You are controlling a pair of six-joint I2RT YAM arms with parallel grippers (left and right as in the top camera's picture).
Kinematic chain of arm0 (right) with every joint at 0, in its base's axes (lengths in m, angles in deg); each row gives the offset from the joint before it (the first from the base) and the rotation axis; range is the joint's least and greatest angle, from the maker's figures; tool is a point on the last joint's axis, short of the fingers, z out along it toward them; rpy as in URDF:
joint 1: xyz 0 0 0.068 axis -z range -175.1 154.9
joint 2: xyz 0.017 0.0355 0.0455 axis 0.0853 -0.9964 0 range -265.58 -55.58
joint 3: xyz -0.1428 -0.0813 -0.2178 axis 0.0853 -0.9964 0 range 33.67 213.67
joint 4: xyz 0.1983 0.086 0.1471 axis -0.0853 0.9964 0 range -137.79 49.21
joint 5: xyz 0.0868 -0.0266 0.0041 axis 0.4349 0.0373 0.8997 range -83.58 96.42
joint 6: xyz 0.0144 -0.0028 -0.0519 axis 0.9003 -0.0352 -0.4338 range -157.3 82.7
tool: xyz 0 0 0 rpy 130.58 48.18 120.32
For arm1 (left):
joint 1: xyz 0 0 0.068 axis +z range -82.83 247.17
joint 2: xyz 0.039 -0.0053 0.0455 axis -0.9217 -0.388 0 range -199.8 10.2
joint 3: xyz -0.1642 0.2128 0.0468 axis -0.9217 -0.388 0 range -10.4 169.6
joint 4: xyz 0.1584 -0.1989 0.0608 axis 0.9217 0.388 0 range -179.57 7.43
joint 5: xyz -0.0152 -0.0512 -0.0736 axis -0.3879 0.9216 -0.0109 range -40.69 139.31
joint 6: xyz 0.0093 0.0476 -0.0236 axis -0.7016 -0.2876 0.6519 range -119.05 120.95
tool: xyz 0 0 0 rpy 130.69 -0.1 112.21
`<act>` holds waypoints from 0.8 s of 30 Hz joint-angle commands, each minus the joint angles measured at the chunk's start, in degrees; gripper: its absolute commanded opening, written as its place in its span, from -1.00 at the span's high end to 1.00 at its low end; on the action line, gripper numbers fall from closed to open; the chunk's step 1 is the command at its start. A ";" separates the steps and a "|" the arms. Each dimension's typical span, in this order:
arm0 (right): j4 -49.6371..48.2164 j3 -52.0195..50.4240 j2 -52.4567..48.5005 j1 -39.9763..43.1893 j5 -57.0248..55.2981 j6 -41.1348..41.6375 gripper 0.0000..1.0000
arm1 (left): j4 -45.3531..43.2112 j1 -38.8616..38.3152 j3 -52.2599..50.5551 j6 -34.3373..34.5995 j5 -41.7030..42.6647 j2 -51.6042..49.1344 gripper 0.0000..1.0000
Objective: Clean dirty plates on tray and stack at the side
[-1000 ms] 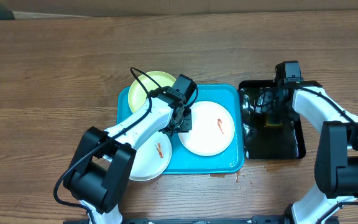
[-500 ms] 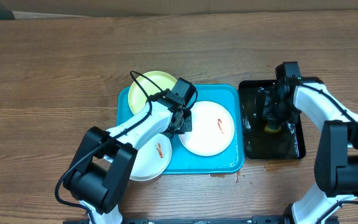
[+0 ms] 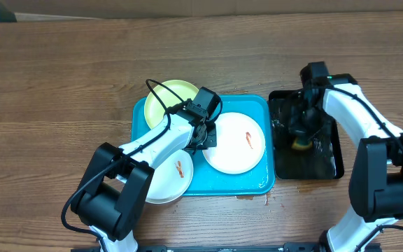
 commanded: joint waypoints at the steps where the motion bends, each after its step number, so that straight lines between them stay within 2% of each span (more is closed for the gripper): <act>1: 1.79 2.60 0.22 -0.96 -3.65 0.31 0.92 | 0.28 -0.31 -1.22 0.79 -1.95 -0.92 0.91; 5: 0.83 2.58 0.20 -1.09 -3.26 0.24 0.92 | 0.28 -0.31 -1.22 0.79 -1.92 -0.92 0.91; 8: 1.68 2.95 0.20 -1.09 2.25 -4.50 0.92 | 0.33 -0.31 -1.22 0.79 -1.92 -0.92 0.89; 12: 5.55 4.28 0.22 -1.29 -0.20 -0.98 0.82 | 0.70 -0.31 -1.22 0.79 -1.92 -0.92 0.88; 14: 4.39 4.26 0.22 -1.31 -1.95 -0.98 0.92 | 0.55 -0.31 -1.22 0.79 -1.95 -0.92 0.88; 21: 3.23 4.42 0.22 -1.31 -3.65 -0.13 0.88 | 0.63 -0.31 -1.22 0.79 -1.92 -0.92 0.87; 24: 2.82 4.35 0.20 -1.31 -3.65 -0.15 0.92 | 0.66 -0.31 -1.22 0.76 -1.92 -0.92 0.86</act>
